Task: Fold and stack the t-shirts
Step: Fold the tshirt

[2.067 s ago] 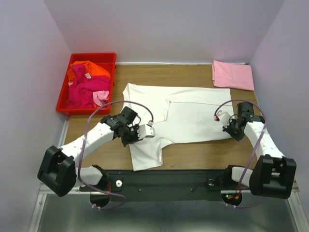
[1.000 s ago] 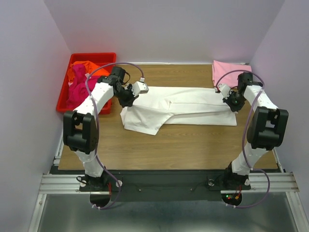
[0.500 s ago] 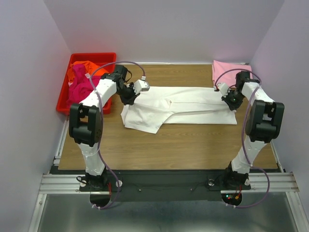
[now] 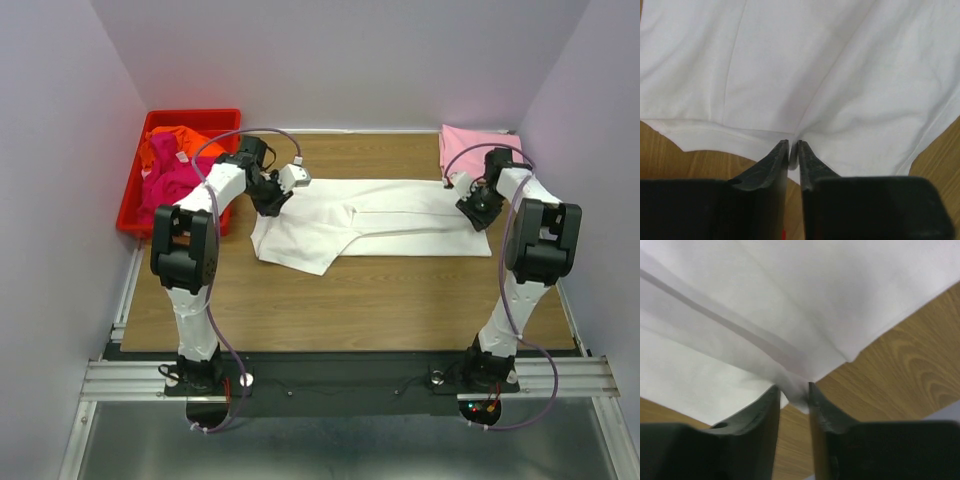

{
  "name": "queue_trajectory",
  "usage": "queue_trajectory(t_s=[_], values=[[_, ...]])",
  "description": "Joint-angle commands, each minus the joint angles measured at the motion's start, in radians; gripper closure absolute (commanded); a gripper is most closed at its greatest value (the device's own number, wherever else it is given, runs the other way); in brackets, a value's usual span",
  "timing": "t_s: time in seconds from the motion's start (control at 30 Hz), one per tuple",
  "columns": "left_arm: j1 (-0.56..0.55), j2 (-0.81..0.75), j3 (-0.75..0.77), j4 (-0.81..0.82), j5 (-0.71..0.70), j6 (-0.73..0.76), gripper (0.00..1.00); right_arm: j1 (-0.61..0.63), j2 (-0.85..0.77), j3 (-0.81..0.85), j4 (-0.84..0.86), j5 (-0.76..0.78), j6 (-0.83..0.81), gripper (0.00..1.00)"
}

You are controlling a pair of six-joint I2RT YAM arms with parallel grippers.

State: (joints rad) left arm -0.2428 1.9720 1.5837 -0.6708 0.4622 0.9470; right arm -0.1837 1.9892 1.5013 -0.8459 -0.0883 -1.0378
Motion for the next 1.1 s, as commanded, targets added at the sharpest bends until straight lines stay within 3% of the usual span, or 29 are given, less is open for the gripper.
queue_trajectory(t_s=[0.0,0.07,0.17,0.4,0.67,0.83,0.97,1.07], values=[[0.029,0.004,0.028,0.059,-0.002,-0.060,0.71,-0.010,0.022,0.075,0.042,0.010,0.088,0.62],[0.055,0.001,0.062,0.056,0.013,-0.103,0.64,-0.013,0.010,0.108,0.044,0.006,0.137,0.49],[0.080,-0.031,0.065,0.043,0.044,-0.145,0.56,-0.019,-0.030,0.129,0.042,-0.024,0.212,0.43],[0.115,-0.127,-0.098,0.085,0.078,-0.231,0.56,-0.028,-0.089,0.031,0.002,-0.085,0.332,0.44],[0.114,-0.133,-0.229,0.187,0.110,-0.313,0.57,-0.048,-0.018,-0.036,-0.001,-0.128,0.433,0.44],[0.114,-0.110,-0.296,0.211,0.093,-0.315,0.66,-0.048,0.026,-0.064,0.004,-0.108,0.436,0.50],[0.109,-0.114,-0.370,0.208,0.073,-0.289,0.83,-0.048,0.045,-0.096,0.022,-0.070,0.429,0.60],[0.100,-0.147,-0.441,0.194,0.061,-0.261,0.91,-0.048,0.042,-0.137,0.031,-0.032,0.414,0.74]])
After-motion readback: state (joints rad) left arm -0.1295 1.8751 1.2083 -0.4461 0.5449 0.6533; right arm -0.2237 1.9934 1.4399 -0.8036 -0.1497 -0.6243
